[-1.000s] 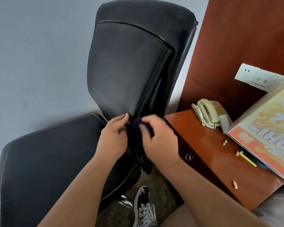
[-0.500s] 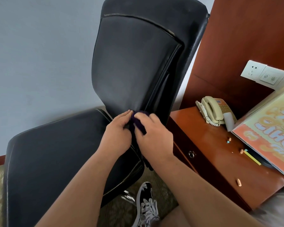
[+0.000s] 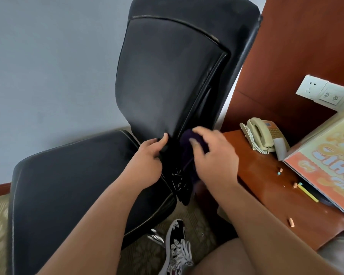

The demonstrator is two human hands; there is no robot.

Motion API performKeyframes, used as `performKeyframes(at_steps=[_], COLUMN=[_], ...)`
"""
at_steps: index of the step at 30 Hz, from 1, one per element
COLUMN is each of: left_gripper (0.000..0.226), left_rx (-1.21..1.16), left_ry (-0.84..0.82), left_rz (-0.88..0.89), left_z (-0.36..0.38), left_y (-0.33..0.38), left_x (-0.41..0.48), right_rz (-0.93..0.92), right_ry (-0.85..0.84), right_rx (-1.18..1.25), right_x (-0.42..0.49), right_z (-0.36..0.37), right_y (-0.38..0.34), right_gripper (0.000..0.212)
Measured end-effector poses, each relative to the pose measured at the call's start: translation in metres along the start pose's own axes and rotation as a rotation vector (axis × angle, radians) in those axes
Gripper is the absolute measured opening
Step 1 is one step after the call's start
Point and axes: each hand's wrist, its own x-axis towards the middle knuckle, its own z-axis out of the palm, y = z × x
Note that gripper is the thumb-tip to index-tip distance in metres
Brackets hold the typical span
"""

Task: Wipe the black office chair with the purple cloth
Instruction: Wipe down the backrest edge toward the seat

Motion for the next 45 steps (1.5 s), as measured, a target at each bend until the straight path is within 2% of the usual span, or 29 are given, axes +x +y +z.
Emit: performKeyframes(at_steps=[5,9,18,22,25,32,34,37,41,43,45], left_gripper=[0.095,0.095,0.084,0.085,0.088,0.092,0.092,0.094,0.095,0.086,0.066], left_rx=[0.016,-0.003,-0.078,-0.021,0.0,-0.037,-0.037,-0.046,-0.086,-0.103,-0.156], left_ry=[-0.052,-0.053,-0.044,-0.054,-0.092,-0.107,-0.106,-0.107,-0.101,-0.029,0.098], left_rz=[-0.016,-0.004,-0.003,0.008,0.021,0.008,0.004,-0.002,-0.012,-0.005,-0.007], left_z=[-0.005,-0.007,-0.006,-0.003,-0.003,-0.004,-0.004,0.0,0.006,0.008,0.01], left_y=[0.0,-0.001,0.0,0.002,0.001,-0.001,-0.001,-0.002,-0.002,-0.003,-0.003], left_x=[0.004,0.006,0.004,0.001,0.001,0.003,0.003,0.002,0.003,0.002,-0.001], right_rz=[-0.025,-0.07,-0.222,-0.099,-0.047,-0.062,-0.058,-0.065,0.009,0.029,0.02], right_ry=[0.104,0.177,-0.132,-0.328,-0.282,0.039,0.026,-0.083,-0.167,-0.146,-0.094], right_rx=[0.114,0.238,0.006,-0.081,-0.013,0.18,0.194,0.132,0.114,0.146,0.188], right_x=[0.006,0.009,-0.049,-0.083,-0.089,-0.049,-0.047,-0.068,-0.085,-0.085,-0.083], right_z=[0.004,0.006,0.065,0.084,0.083,0.052,0.054,0.071,0.089,0.09,0.086], right_y=[-0.006,-0.014,0.02,0.037,0.037,0.005,0.006,0.021,0.031,0.028,0.025], right_gripper=[0.026,0.028,0.029,0.028,0.023,0.019,0.02,0.021,0.021,0.02,0.02])
